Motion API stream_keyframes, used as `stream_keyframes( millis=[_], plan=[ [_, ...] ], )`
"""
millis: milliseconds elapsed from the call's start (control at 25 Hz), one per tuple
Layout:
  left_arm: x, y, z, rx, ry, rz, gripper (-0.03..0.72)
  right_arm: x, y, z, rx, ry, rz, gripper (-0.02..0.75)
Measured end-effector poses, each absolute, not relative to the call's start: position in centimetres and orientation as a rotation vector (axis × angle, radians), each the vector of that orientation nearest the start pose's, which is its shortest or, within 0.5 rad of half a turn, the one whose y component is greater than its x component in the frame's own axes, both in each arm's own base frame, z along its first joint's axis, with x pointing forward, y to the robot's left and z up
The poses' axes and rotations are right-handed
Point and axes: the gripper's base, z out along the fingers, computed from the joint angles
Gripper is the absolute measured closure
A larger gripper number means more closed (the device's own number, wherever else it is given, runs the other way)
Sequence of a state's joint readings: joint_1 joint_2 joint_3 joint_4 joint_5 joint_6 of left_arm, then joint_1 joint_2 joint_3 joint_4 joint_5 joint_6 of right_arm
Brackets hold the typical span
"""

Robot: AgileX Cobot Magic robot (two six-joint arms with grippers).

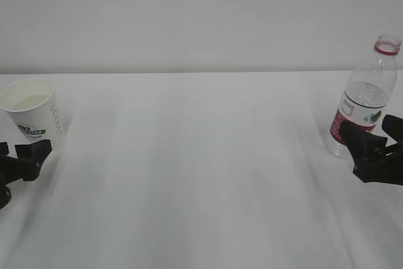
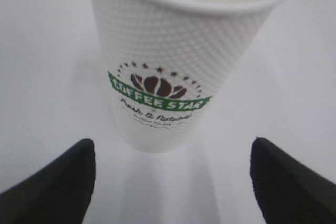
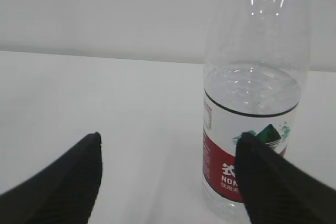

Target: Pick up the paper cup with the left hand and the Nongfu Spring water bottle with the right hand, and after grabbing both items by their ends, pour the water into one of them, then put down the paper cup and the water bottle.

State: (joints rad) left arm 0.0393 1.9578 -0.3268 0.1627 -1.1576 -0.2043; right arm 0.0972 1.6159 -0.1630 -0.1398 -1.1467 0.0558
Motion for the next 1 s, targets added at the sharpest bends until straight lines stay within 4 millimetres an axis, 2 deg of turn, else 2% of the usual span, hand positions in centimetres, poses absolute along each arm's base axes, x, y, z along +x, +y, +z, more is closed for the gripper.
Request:
stream_keyframes(
  millis=[160,400,640,1000],
  plan=[
    [24.5,-0.4,11.0,-0.066,1.888,-0.208,0.010,21.0,3.2,14.2,-0.171,1.787,0.190,0.146],
    [24.1,-0.5,14.8,-0.028,1.738,-0.209,0.021,21.0,3.3,14.2,-0.178,1.787,0.193,0.146],
    [23.7,-0.5,16.5,-0.019,1.691,-0.201,0.033,20.9,3.3,15.0,-0.177,1.753,0.192,0.146],
    [23.2,-0.6,18.2,-0.007,1.642,-0.194,0.051,20.2,3.1,18.5,-0.179,1.653,0.172,0.146]
  ],
)
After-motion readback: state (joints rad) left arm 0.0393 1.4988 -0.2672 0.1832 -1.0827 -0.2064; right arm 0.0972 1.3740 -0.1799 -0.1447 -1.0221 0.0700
